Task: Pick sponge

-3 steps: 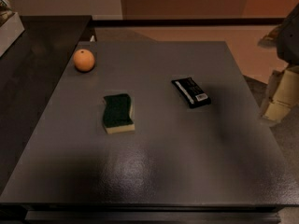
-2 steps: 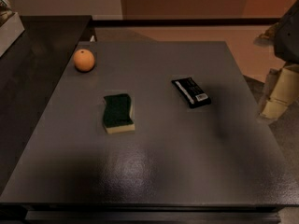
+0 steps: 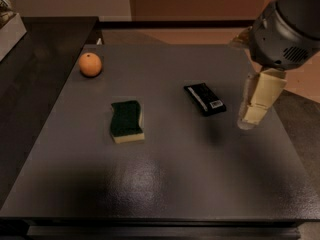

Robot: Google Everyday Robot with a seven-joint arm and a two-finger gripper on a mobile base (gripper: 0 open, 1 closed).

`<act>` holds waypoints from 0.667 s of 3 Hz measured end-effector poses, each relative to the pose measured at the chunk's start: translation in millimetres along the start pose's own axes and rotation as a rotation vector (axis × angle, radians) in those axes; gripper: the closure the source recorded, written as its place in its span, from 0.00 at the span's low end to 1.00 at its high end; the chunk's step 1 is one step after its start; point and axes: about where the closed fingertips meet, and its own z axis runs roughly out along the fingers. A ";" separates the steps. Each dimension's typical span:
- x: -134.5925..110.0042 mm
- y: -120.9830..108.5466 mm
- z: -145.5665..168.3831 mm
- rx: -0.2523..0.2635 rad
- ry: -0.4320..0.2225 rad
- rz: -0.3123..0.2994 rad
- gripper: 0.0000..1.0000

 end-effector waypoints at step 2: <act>-83.6 10.3 56.5 -0.096 -0.096 -0.134 0.00</act>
Offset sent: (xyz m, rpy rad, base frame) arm 0.0075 0.1411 -0.0507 0.0879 0.0918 0.2401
